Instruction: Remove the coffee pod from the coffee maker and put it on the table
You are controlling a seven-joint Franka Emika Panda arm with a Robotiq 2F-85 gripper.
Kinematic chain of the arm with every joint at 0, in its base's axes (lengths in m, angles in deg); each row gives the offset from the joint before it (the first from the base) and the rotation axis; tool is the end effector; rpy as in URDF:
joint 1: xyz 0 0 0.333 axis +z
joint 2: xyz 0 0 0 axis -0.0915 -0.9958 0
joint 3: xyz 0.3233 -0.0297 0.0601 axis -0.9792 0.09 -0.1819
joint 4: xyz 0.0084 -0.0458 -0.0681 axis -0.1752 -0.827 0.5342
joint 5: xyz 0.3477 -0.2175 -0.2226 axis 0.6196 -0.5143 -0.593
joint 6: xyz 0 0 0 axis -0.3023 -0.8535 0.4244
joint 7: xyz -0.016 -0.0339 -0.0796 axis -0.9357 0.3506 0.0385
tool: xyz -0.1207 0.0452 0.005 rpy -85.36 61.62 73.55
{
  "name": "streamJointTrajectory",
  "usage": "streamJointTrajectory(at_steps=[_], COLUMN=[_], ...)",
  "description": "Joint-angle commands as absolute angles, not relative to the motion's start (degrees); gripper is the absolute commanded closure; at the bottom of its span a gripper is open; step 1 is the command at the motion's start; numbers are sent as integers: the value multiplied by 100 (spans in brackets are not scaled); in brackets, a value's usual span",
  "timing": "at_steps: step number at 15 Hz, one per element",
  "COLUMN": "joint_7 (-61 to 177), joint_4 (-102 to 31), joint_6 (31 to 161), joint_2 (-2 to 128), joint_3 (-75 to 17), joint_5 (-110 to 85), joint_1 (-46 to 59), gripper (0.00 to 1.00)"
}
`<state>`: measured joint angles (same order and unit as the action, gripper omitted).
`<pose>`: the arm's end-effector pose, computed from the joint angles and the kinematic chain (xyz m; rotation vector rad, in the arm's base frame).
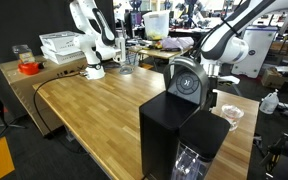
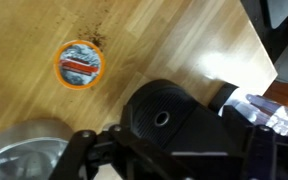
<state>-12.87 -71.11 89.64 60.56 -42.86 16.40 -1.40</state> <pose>0.5485 0.0586 0.1341 -2.4099 -1.1195 0.1189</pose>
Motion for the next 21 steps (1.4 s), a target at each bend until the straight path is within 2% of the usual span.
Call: streamJointTrajectory(at_steps=[1, 8, 10, 12, 13, 15, 16, 21], joint_7=[-1025, 233, 911, 1517, 1294, 1717, 1557, 1558], joint_4=[-8435, -10691, -10345, -10240, -10180, -10183, -10193, -10211], joint_6=[9279, 9676, 9716, 9654, 9609, 9625, 9558, 9562], joint_2=[7509, 10047, 10099, 10514, 10220, 10463, 10524, 10496], joint_3=[-4282, -4129, -4098, -4724, -4059, -4212, -4693, -4685], joint_5=[1735, 1650, 1632, 1851, 1509, 1455, 1723, 1723], joint_1=[163, 1034, 1297, 1048, 1536, 1593, 1141, 1094], gripper=[0, 0, 0, 0, 0, 0, 0, 0])
